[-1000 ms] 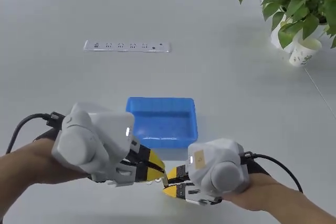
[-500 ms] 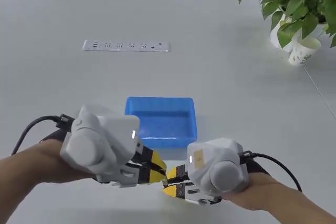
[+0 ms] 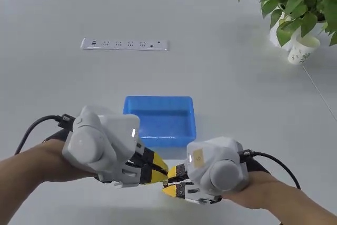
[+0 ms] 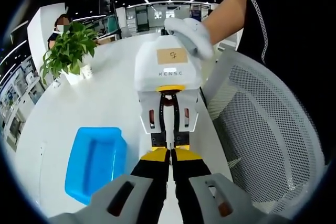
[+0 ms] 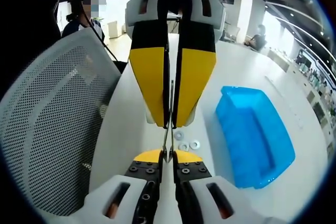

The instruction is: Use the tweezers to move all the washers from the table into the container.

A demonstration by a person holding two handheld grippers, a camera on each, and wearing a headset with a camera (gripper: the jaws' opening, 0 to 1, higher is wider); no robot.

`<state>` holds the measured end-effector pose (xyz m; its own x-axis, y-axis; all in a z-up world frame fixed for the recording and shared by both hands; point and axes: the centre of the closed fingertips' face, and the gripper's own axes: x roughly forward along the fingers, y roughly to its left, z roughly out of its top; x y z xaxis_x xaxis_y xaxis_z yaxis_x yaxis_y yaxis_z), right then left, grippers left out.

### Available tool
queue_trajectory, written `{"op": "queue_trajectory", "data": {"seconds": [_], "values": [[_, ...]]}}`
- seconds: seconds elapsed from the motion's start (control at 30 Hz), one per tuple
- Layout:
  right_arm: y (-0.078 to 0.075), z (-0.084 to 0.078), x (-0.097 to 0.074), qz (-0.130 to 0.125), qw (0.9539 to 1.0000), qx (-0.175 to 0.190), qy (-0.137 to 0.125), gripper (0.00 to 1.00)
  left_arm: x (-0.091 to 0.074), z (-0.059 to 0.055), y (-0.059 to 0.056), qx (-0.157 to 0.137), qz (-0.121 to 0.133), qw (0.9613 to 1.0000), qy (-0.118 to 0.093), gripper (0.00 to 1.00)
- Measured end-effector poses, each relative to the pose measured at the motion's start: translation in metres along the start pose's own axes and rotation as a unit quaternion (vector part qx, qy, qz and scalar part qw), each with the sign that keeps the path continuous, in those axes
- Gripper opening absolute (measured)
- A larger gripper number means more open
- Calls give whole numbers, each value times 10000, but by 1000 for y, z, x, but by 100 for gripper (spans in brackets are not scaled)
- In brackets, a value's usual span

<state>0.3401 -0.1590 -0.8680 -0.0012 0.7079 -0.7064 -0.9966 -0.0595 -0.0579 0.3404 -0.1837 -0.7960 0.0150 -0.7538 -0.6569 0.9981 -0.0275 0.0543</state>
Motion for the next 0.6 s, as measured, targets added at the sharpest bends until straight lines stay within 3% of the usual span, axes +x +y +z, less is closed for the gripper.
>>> {"op": "queue_trajectory", "data": {"seconds": [0.6], "values": [[-4, 12, 6, -38, 9999, -75, -116, 12, -13, -8, 1, 6, 45, 9998, 171, 6]]}}
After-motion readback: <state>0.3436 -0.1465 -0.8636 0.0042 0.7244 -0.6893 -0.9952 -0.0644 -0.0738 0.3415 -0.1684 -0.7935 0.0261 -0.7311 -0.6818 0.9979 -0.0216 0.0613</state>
